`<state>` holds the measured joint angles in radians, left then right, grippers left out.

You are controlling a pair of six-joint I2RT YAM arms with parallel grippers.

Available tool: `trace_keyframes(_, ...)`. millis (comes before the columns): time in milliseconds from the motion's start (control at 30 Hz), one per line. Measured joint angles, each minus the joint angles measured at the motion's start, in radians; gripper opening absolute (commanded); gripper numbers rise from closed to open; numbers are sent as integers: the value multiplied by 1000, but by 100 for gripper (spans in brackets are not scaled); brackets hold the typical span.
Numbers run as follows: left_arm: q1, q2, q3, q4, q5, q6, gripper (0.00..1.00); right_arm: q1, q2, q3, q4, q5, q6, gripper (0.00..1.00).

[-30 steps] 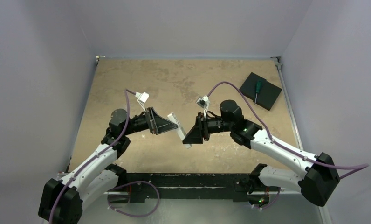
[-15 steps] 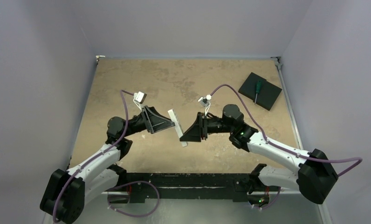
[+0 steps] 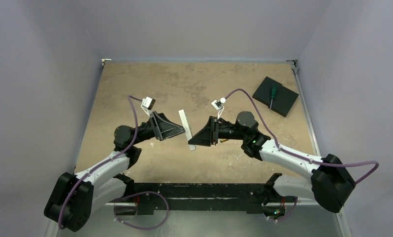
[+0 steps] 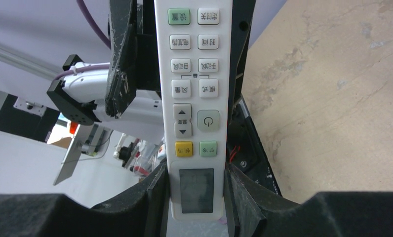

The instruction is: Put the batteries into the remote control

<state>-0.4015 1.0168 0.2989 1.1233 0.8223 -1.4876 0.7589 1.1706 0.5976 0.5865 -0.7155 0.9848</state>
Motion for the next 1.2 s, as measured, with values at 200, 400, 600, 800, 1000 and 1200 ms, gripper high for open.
trace_keyframes(200, 0, 24, -3, 5, -12, -2, 59, 0, 16, 0, 14, 29, 7, 0)
trace_keyframes(400, 0, 28, -4, 0, -31, 6, 57, 0, 21, -3, 29, 48, 19, 0)
trace_keyframes(600, -3, 42, -4, -4, -47, 10, 57, 1, 32, -11, 50, 64, 29, 0)
trace_keyframes(800, -5, 64, -4, -11, -53, 14, 58, 6, 56, -11, 58, 76, 30, 0)
trace_keyframes(1000, -7, 76, -4, -25, -56, 27, 45, 8, 67, -11, 62, 78, 30, 0)
trace_keyframes(1200, -10, 79, -4, -30, -61, 50, 0, 8, 68, -11, 66, 79, 43, 0)
